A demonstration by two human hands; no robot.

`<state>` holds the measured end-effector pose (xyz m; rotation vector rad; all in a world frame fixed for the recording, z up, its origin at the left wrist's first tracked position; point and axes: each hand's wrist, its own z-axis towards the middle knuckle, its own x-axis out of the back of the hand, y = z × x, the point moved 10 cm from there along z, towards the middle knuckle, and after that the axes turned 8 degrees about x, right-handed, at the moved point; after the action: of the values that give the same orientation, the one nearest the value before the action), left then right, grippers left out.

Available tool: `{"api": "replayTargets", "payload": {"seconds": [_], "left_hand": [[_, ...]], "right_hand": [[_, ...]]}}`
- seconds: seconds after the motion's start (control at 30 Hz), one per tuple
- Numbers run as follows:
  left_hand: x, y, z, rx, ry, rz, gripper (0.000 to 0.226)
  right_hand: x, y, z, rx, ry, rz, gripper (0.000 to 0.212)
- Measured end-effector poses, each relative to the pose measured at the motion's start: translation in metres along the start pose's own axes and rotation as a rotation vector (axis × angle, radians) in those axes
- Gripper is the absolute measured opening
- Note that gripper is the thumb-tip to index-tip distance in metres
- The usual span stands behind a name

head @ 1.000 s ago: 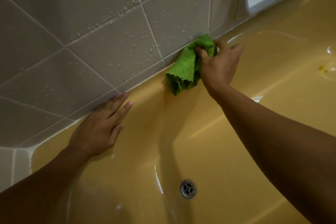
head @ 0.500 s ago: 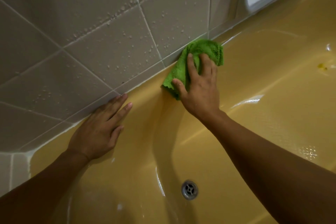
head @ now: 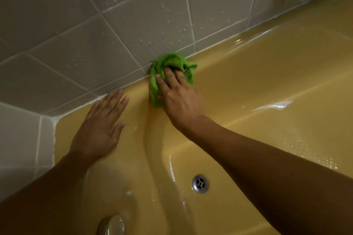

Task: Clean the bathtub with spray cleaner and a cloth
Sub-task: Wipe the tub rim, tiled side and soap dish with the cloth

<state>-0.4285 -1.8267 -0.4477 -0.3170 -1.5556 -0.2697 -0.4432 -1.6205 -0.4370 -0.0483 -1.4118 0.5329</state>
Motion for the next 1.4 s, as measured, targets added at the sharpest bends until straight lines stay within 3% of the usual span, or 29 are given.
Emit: {"api": "replayTargets", "payload": {"seconds": [0.17,0.4,0.6,0.93,1.4], "left_hand": [[-0.001,-0.020,-0.031,0.159,0.020,-0.057,0.069],[-0.002,-0.032,-0.051,0.253,0.056,-0.095,0.067],[-0.003,-0.033,-0.059,0.286,0.084,-0.098,0.066],[0.000,-0.039,-0.074,0.408,0.136,-0.175,0.064],[-0.001,-0.042,-0.114,0.655,0.125,-0.079,0.065]], "right_hand": [[0.014,0.048,-0.011,0.052,-0.016,-0.044,0.056],[0.049,0.135,-0.024,-0.174,0.107,-0.115,0.057],[0.044,0.087,-0.006,-0.163,0.081,-0.094,0.053],[0.008,-0.047,0.024,0.174,-0.112,-0.242,0.050],[-0.004,-0.017,0.001,0.384,-0.175,-0.250,0.059]]}}
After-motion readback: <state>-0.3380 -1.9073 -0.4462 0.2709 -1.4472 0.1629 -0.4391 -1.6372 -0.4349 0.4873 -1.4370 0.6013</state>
